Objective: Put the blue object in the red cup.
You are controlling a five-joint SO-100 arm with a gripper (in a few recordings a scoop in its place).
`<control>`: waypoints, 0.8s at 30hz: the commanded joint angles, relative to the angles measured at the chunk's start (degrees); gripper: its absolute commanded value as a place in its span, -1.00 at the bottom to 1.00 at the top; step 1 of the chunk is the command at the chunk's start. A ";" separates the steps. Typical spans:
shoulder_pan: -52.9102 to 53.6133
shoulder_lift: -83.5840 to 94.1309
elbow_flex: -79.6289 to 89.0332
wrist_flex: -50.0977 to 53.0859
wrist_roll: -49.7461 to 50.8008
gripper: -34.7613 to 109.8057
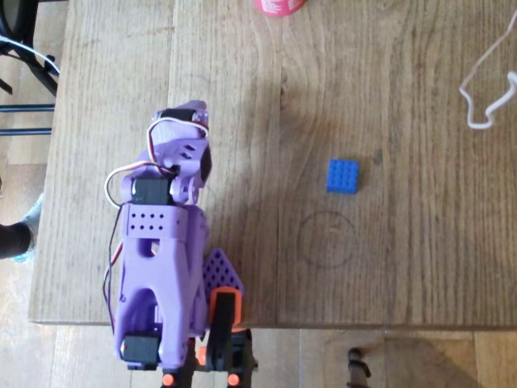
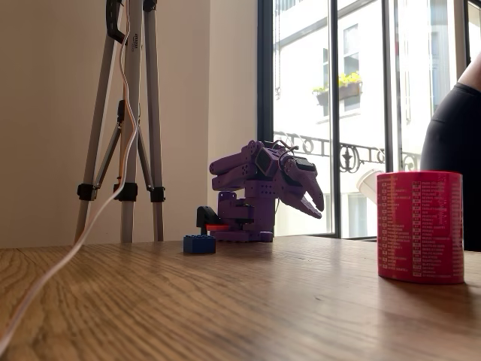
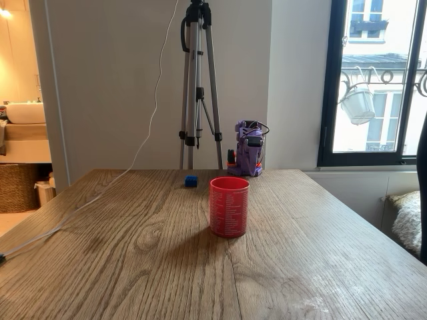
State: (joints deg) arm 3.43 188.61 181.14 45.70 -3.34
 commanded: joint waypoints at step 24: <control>-9.05 0.35 -13.36 16.44 7.56 -0.51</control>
State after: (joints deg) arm -7.38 188.70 177.54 57.83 4.48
